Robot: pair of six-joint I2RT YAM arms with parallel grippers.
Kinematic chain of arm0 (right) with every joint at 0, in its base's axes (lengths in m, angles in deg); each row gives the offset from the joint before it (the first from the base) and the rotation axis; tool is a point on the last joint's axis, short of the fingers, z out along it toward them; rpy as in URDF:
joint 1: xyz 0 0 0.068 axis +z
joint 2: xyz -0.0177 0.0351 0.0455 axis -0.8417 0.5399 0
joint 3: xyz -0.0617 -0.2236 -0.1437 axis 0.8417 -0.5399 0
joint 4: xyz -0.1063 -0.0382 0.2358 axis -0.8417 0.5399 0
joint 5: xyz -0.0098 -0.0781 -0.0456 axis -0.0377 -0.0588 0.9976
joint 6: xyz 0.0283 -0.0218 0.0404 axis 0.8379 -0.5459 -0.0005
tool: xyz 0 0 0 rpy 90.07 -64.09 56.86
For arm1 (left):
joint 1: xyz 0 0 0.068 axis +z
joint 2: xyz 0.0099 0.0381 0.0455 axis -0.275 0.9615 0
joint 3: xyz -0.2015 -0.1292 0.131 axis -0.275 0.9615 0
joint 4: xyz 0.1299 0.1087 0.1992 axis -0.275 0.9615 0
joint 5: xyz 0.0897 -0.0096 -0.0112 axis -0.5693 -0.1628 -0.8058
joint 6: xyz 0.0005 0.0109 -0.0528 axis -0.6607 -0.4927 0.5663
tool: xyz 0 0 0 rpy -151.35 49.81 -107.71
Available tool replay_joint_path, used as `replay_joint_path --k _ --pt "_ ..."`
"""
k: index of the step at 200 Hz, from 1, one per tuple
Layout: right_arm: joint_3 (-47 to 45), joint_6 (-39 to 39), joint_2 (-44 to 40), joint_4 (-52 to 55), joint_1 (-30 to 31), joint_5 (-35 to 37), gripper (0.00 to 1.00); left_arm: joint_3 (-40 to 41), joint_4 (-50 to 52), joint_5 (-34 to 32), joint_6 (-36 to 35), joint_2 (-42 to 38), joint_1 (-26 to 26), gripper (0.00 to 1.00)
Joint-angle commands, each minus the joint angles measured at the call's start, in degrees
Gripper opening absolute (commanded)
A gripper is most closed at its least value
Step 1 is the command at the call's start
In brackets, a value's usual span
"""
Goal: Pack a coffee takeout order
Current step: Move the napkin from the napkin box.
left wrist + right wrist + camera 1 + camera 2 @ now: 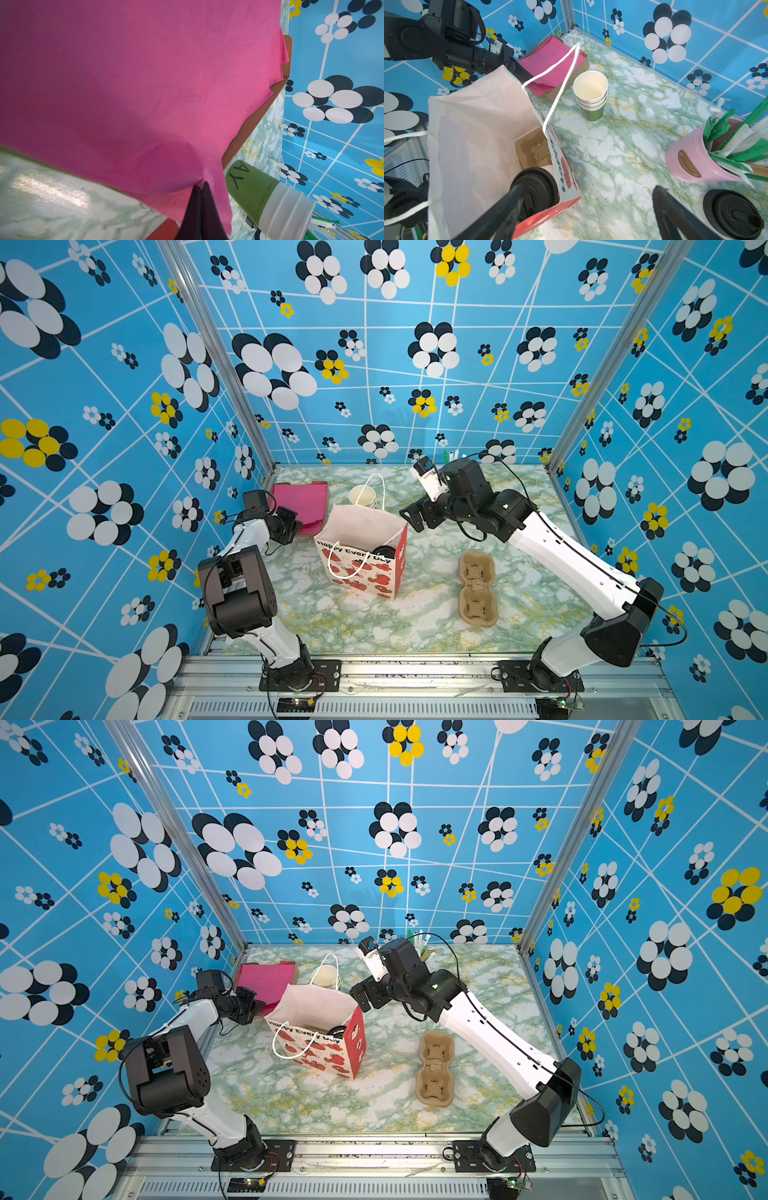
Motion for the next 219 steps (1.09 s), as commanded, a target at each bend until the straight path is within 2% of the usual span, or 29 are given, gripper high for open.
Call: replay_joint_path --k 1,46,102,161,210,219 --pt "-0.5 -0.4 0.4 1.7 -0.3 0.1 0.99 -2.9 2.3 -0.9 -2.0 -0.1 -0.3 0.0" --pt "-0.7 -0.6 0.5 1.7 -0.3 0.1 0.99 -3.6 7.2 -7.0 -6.4 -5.5 -0.1 0.0" --pt "-1.0 -0.6 0.5 1.7 -0.3 0.1 0.99 1.1 8.9 -11.8 -8.1 -11.6 1.0 0.0" --pt "-1.7 -0.7 0.2 1.3 -0.3 0.0 0.99 3.7 9.1 -13.1 -8.5 -14.7 1.3 0.0" --pt "-2.0 -0.7 0.2 1.3 -0.4 0.1 0.99 5.0 7.3 -9.9 -7.3 -13.7 1.5 0.0" --pt "-2.0 -0.8 0.2 1.3 -0.4 0.1 0.99 4.9 6.8 -9.1 -7.2 -13.6 1.5 0.09"
